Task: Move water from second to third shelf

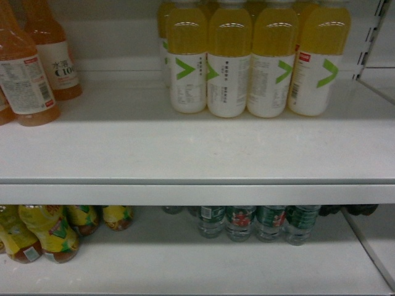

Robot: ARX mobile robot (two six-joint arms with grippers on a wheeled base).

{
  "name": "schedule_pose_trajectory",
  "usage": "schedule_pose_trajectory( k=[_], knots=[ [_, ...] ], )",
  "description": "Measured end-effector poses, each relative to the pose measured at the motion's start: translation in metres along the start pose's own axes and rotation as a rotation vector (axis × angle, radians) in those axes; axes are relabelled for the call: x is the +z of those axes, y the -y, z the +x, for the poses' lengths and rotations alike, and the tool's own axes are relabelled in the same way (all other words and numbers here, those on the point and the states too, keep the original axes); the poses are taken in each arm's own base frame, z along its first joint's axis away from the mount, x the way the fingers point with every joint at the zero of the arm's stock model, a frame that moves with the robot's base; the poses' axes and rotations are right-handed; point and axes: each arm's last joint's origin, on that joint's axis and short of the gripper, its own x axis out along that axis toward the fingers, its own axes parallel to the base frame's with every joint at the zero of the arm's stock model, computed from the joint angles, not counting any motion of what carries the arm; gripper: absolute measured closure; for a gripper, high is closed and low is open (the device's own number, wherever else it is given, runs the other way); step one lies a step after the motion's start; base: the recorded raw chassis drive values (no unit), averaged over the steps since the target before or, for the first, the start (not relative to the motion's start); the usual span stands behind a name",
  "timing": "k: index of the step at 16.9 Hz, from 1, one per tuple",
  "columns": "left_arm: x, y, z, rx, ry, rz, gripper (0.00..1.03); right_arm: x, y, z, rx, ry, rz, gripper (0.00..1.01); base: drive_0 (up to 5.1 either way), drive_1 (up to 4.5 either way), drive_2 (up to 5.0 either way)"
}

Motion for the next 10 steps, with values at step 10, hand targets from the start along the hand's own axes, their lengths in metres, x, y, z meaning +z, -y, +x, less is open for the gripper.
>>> schedule_pose_trajectory(
  k=[10],
  knots=[
    [0.0,0.0,0.0,0.0,0.0,0.0,0.05,0.0001,0.0,0.0,0.0,0.002,0.0,0.61,-5.0,2.41,2.4]
  ],
)
